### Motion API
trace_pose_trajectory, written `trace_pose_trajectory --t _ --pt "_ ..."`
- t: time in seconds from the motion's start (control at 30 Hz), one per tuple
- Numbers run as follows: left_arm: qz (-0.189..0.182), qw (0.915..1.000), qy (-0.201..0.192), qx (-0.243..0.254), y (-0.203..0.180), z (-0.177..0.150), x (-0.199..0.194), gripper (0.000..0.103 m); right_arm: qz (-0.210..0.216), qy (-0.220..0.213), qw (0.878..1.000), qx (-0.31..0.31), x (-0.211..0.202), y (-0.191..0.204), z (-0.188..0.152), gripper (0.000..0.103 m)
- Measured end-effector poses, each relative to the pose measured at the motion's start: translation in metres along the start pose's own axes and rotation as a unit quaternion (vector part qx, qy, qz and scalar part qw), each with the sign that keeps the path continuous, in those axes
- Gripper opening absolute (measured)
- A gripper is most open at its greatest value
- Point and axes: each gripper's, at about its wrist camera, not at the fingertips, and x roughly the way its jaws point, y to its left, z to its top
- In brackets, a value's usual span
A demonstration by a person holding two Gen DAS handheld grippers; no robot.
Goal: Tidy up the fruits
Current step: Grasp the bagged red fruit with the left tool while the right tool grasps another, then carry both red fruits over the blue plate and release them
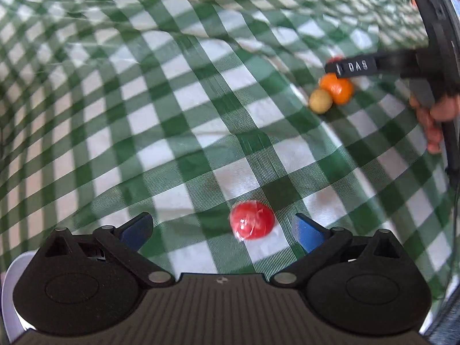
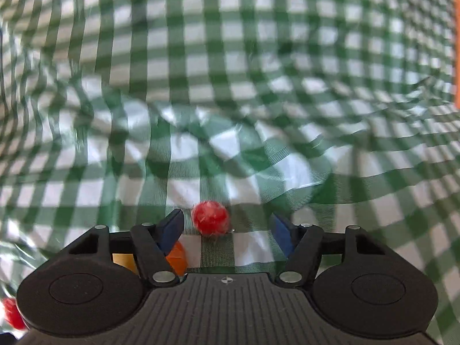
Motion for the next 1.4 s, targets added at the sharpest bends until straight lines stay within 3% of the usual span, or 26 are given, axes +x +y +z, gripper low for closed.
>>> trace_pose_trajectory --t 0.07,0.1,0.13,0.17,0.27,0.4,0.57,0.77,1.03,1.17,1.4 --pt "-0.002 1.0 -0.005 0.006 -0.003 0.001 0.006 0.091 -0.004 0.004 1.0 0.006 0.012 -0.002 -0.002 0.068" --pt "-0.015 0.9999 -0.007 0.004 -0.002 0.002 0.006 0.073 0.003 -0.001 1.0 0.024 0.014 -0.006 -0.002 0.066" --pt "-0.037 0.9993 -0.011 -0.003 -0.001 0.003 0.003 0.037 0.002 -0.004 1.0 0.029 0.014 -0.007 -0.003 0.06" --pt "-0.05 0.9987 -0.009 -0.006 0.001 0.003 -0.002 0.036 -0.01 -0.007 1.0 0.015 0.012 -0.004 -0.005 0.03" --pt "-0.038 0.9988 -0.03 0.001 0.0 0.0 -0.017 0.036 -0.039 0.004 0.998 -0.04 0.003 0.007 -0.01 0.029" --pt "-0.037 0.9984 -0.041 -0.015 0.012 -0.005 -0.049 0.036 -0.067 -0.002 0.998 -0.01 -0.027 -0.002 -0.015 0.029" --pt "-0.027 0.9966 -0.063 -0.046 0.039 -0.026 -0.115 0.036 -0.067 -0.041 0.997 0.025 -0.11 -0.003 -0.026 0.029" --pt "-0.003 0.9951 -0.063 -0.076 0.071 -0.08 -0.193 0.036 -0.006 -0.076 0.997 0.003 -0.224 0.051 -0.063 0.029" --pt "0.021 0.9919 -0.044 -0.118 0.107 -0.167 -0.261 0.036 0.146 -0.053 0.988 -0.018 -0.317 0.163 -0.103 0.029" --pt "0.032 0.9882 -0.053 -0.14 0.121 -0.204 -0.288 0.036 0.173 -0.051 0.981 -0.068 -0.346 0.211 -0.118 0.029" --pt "0.047 0.9817 -0.077 -0.168 0.137 -0.246 -0.315 0.036 0.188 -0.029 0.973 -0.131 -0.376 0.26 -0.146 0.029"
